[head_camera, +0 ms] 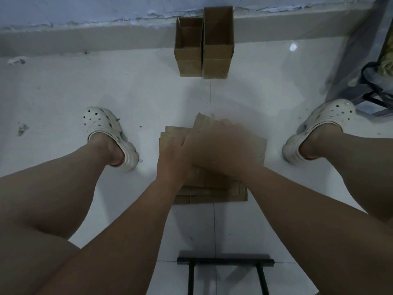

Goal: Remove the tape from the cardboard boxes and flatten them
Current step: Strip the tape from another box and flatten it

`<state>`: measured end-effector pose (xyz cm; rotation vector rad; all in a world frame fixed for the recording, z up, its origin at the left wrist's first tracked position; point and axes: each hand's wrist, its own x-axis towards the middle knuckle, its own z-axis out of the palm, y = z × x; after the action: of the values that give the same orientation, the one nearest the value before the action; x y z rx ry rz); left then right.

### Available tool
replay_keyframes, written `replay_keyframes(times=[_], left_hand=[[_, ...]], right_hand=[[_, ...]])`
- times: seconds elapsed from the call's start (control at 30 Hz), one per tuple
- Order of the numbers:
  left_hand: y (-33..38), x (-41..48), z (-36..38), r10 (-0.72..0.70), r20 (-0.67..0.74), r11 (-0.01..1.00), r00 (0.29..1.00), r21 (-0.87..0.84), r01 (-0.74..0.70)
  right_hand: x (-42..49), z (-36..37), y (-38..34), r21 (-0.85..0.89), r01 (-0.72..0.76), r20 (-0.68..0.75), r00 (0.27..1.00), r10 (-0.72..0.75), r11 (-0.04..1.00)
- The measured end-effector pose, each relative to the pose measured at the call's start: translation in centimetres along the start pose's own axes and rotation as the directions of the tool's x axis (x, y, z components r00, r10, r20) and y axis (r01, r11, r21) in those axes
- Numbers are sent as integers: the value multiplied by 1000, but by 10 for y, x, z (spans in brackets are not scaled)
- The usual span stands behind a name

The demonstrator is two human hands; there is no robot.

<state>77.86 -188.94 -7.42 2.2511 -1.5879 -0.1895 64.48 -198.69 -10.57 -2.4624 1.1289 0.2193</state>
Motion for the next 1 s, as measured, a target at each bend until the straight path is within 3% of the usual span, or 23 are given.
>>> replay_keyframes(times=[0.07, 0.17, 0.27, 0.33, 0.4, 0.5, 0.53, 0.6, 0.67, 0.73, 0.8, 0.83, 0.87, 0.97, 1.0], left_hand=[[3, -2, 0, -57, -37, 998, 998, 18, 58], [1, -8, -4, -163, 8, 972, 987, 174, 159], [13, -20, -6, -38, 81, 943, 996, 333, 8], [31, -24, -3, -16, 92, 977, 996, 215, -4], [36, -21, 1, -215, 158, 974, 964, -34, 223], [24, -10, 0, -537, 323, 686, 779, -370, 626], [20, -5, 0, -584, 366, 581, 725, -435, 688], [19, 4, 0, -576, 434, 509, 693, -473, 719], [22, 6, 2, -506, 483, 566, 714, -439, 698], [24, 2, 4, -503, 366, 687, 783, -381, 619], [27, 0, 3, -486, 255, 743, 836, -383, 549], [30, 1, 1, -495, 260, 700, 829, -446, 558], [33, 4, -1, -534, 303, 583, 789, -544, 603], [41, 23, -10, -614, 522, 71, 592, -711, 700], [42, 25, -9, -601, 566, -25, 565, -719, 695]], right_hand=[[2, 1, -1, -1, 7, 6, 1000, -7, 1000], [1, 9, -7, -26, 23, 8, 1000, -23, 999], [7, 13, -12, 32, -145, 7, 989, 145, 989], [21, 7, -4, 48, -232, 36, 972, 231, 971], [25, 6, 7, -1, -147, 56, 988, 147, 989], [12, 15, 7, -11, -115, -38, 993, 115, 993], [8, 19, 5, -23, -124, -72, 990, 122, 992], [4, 21, 3, -20, -137, -74, 988, 135, 990], [5, 18, 2, 36, -129, -22, 991, 130, 991], [4, 18, 0, 150, -99, -18, 995, 103, 984], [1, 16, -3, 243, -74, -44, 995, 87, 967], [0, 15, -2, 263, -82, -47, 994, 97, 961], [-1, 13, -1, 272, -94, -52, 992, 112, 958], [-3, 9, 1, 213, -86, -127, 985, 115, 973], [-5, 7, -1, 240, -82, -146, 982, 120, 967]])
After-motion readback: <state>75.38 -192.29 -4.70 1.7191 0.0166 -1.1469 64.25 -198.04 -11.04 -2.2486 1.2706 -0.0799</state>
